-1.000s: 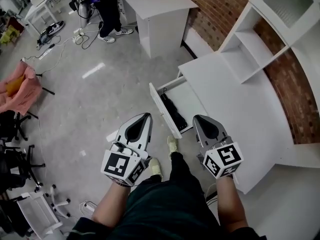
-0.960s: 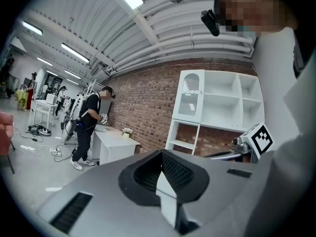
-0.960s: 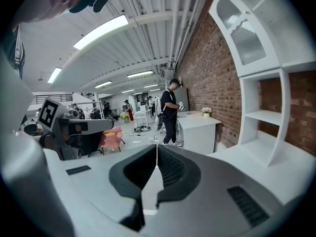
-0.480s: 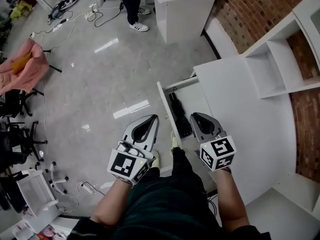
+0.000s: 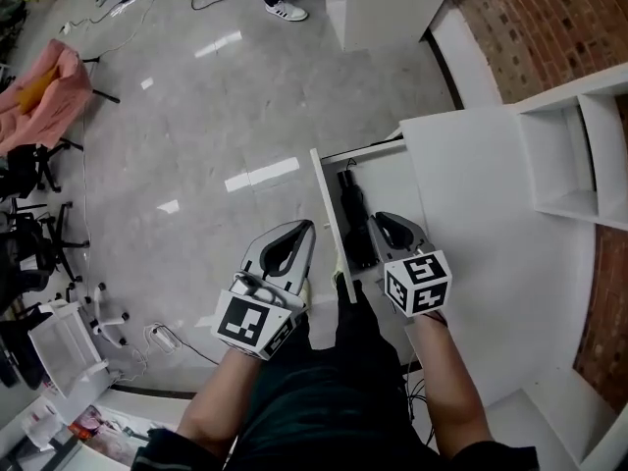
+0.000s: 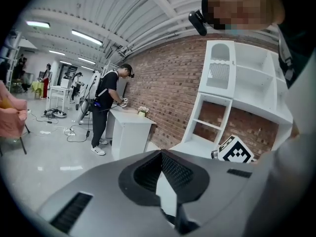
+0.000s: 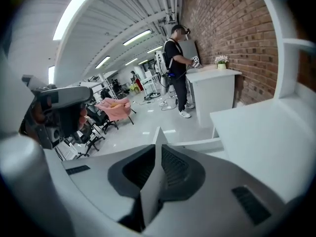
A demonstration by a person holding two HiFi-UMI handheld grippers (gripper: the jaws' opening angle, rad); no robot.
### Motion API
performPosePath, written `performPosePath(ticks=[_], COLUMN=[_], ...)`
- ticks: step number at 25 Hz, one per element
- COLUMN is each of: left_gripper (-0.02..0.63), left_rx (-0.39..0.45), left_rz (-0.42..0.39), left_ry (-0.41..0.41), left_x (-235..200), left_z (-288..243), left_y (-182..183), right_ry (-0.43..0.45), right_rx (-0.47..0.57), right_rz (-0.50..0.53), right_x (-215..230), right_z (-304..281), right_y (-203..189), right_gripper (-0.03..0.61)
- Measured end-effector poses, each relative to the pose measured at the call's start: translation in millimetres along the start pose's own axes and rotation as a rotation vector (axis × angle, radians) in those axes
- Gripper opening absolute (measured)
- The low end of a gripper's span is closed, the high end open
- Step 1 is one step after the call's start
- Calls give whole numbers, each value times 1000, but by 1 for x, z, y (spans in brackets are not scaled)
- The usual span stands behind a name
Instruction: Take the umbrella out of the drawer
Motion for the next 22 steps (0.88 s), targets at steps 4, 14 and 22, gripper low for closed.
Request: performPosePath(ticks=[4, 14, 22], left_gripper=[6, 6, 6], left_rx=[-47, -74, -78], left_rz=[25, 99, 158], left_ry=[23, 87, 120], left_x=[-11, -41, -59], left_z=[-18, -49, -64], left_y=[-22, -60, -75], right_ry=[35, 21, -7], right_rx=[-70, -233, -347], right_rz=[-81, -59, -62], right_x=[14, 34, 48], right_z=[-31, -96, -138], right_y=[-29, -96, -143], right_gripper=[57, 93, 150])
Point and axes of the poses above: the fingertips, and each gripper's own axes: z backward along the fingers, x to its right, y out of its top, the point moved 1 cm from there along z, backward along the fingers, and after that the axes turned 6 degrees about z, right-handed, at the moved point
